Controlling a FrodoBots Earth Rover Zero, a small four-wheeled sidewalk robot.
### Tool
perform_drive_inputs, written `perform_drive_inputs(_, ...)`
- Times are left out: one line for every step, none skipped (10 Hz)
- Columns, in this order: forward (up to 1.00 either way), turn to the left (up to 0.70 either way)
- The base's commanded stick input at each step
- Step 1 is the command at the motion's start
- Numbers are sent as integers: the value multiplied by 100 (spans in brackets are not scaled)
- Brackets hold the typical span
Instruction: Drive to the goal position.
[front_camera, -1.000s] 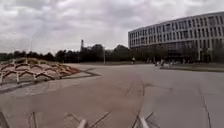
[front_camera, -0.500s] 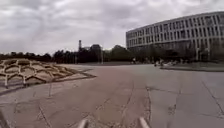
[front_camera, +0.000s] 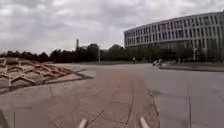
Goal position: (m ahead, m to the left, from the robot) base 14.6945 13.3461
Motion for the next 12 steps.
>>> perform_drive_inputs(70,0)
perform_drive_inputs(70,0)
perform_drive_inputs(70,0)
perform_drive_inputs(70,0)
perform_drive_inputs(70,0)
perform_drive_inputs(70,0)
perform_drive_inputs(70,0)
perform_drive_inputs(70,0)
perform_drive_inputs(70,0)
perform_drive_inputs(70,0)
perform_drive_inputs(70,0)
perform_drive_inputs(70,8)
